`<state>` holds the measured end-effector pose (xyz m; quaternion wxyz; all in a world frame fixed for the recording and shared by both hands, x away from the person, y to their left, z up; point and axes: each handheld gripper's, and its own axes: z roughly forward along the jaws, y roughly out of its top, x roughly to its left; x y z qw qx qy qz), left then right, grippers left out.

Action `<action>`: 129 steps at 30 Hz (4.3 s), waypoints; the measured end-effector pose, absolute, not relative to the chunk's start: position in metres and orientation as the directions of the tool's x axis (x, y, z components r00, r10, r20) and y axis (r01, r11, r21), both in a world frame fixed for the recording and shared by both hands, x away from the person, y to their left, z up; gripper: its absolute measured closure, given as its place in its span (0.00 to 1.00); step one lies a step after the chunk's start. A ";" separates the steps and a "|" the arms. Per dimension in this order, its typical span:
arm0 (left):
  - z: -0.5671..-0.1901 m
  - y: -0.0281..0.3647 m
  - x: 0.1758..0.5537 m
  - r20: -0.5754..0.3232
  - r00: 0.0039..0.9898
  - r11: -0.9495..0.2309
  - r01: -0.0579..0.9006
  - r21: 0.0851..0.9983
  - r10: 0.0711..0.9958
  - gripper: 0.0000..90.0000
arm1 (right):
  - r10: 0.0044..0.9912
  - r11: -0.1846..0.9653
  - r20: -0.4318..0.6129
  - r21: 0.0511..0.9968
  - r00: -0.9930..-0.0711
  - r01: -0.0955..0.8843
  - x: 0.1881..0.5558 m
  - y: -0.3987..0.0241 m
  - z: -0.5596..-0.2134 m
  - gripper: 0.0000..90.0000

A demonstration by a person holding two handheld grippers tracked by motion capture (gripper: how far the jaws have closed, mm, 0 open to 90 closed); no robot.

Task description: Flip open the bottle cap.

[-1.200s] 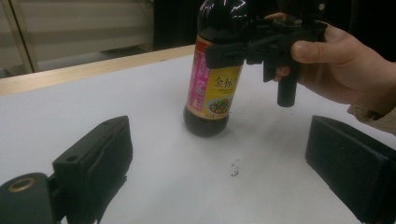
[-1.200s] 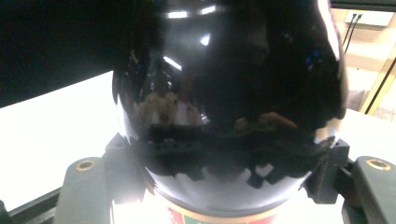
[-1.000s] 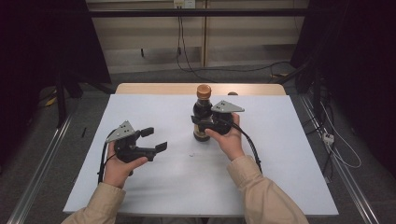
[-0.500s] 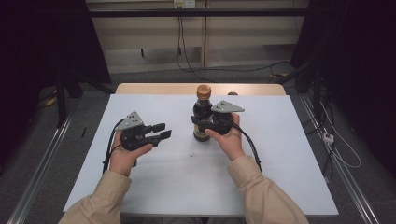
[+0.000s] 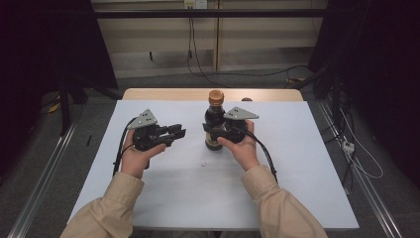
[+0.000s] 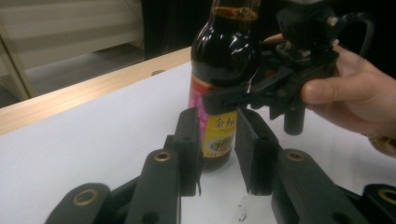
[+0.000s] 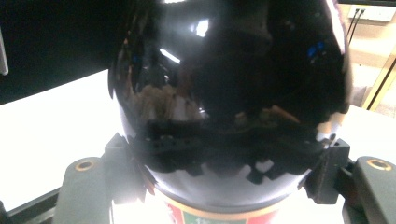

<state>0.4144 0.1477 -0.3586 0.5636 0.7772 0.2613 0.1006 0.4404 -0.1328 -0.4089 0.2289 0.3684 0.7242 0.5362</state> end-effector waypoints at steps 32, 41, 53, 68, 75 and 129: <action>-0.311 0.114 0.445 -0.213 0.868 -0.259 0.354 0.899 0.447 1.00 | 0.781 0.172 0.057 0.938 -0.622 0.302 0.440 -0.132 -0.410 0.34; -0.301 0.106 0.448 -0.217 0.872 -0.279 0.361 0.890 0.439 1.00 | 0.781 0.172 0.056 0.938 -0.622 0.301 0.440 -0.132 -0.410 0.34; -0.288 0.096 0.456 -0.195 0.871 -0.322 0.362 0.875 0.450 1.00 | 0.779 0.173 0.056 0.938 -0.624 0.299 0.440 -0.133 -0.410 0.34; -0.276 0.086 0.461 -0.178 0.881 -0.332 0.343 0.879 0.439 1.00 | 0.779 0.174 0.054 0.939 -0.625 0.298 0.440 -0.132 -0.411 0.34; -0.274 0.083 0.463 -0.173 0.881 -0.336 0.341 0.878 0.441 1.00 | 0.779 0.175 0.054 0.938 -0.625 0.299 0.440 -0.132 -0.410 0.34; -0.267 0.065 0.468 -0.152 0.861 -0.366 0.358 0.859 0.485 1.00 | 0.783 0.167 0.063 0.937 -0.619 0.307 0.440 -0.134 -0.411 0.36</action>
